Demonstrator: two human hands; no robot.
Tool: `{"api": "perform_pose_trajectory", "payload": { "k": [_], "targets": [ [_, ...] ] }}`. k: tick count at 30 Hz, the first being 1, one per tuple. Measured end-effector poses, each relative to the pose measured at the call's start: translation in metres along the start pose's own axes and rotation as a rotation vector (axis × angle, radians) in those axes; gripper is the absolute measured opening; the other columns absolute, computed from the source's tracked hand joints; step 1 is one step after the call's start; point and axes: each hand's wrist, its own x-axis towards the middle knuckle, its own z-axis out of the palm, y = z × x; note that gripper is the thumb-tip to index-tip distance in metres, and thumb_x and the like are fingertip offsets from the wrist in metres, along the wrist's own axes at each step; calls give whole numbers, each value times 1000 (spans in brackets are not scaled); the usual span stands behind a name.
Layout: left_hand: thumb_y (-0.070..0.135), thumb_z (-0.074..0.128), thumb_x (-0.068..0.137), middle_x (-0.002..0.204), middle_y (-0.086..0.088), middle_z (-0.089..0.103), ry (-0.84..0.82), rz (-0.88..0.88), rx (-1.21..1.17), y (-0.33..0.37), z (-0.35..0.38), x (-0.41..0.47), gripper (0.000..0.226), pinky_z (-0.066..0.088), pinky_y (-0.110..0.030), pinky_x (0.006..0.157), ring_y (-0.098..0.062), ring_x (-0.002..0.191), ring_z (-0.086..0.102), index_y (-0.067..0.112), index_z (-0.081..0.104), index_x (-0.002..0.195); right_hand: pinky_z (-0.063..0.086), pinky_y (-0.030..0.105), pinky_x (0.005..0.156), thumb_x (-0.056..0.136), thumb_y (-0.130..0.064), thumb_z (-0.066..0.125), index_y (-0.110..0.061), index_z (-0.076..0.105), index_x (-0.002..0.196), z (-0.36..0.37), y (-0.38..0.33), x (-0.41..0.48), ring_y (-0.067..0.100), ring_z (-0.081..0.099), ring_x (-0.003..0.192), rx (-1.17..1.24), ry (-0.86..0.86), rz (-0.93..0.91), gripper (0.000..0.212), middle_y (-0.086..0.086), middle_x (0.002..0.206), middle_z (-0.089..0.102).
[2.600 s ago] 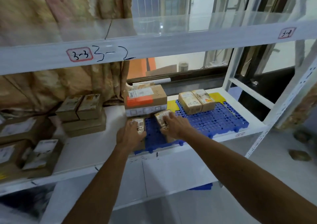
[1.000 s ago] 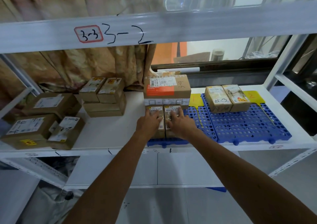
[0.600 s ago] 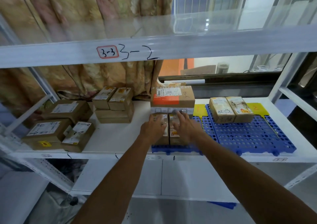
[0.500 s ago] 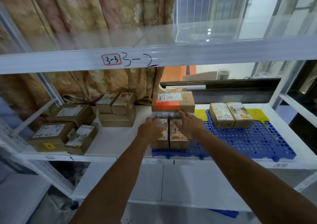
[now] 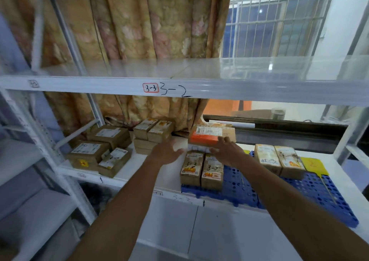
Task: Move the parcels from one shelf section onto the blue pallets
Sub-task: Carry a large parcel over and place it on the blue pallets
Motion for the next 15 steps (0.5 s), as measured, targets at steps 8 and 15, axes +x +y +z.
{"api": "perform_pose_trajectory", "payload": {
  "k": [8,15],
  "targets": [
    [49,52,96,156,-7,33,83,-61,13,-28,-44,-66,71,31,-33,109,-30,141,36,22,25,155,35,46,107,99,-54,42,-15,18,153,4,-55,-10,36,35,138,4,-24,-143,71,17,153,26],
    [61,45,91,155,-8,35,136,-186,47,-91,-85,-109,74,40,-47,107,-36,134,43,27,24,154,30,46,113,98,-48,47,-16,26,152,6,-140,-10,35,33,141,-6,58,-241,66,14,156,27]
  ]
}}
